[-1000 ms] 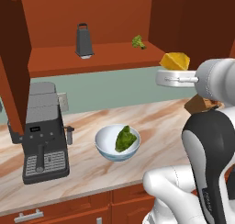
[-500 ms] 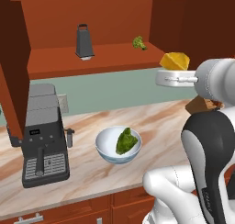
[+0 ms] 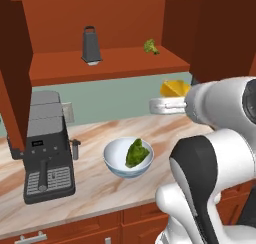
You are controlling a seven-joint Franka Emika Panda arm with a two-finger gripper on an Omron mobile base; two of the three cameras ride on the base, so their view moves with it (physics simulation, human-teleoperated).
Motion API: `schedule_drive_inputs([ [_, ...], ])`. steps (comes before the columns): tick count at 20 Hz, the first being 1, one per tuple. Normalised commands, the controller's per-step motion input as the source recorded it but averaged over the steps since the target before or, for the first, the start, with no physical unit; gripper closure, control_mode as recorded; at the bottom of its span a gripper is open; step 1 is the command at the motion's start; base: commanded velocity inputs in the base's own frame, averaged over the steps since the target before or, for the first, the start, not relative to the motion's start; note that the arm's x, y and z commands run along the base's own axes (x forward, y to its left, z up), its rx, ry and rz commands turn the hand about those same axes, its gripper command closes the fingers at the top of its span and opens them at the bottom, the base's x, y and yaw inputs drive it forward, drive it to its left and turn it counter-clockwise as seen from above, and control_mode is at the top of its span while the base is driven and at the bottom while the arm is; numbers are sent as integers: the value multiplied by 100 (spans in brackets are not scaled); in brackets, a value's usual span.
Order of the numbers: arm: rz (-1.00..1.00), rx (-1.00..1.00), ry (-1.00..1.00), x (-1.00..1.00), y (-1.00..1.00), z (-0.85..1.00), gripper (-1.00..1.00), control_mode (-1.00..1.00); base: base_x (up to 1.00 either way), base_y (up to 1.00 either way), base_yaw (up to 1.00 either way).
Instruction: Pick the cheese from the fridge and the cheese grater from the cabinet and place them next to the salad bowl.
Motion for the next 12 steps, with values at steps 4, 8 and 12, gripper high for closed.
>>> schedule_drive_inputs([
  [4, -4, -8, 35, 1, 0, -43, 100, -100, 0, 0, 0],
  [8, -1, -1, 38, 13, 0, -38, 100, -100, 0, 0, 0],
  [12, 0, 0, 17, 17, -2, -51, 100, -100, 0, 0, 0],
])
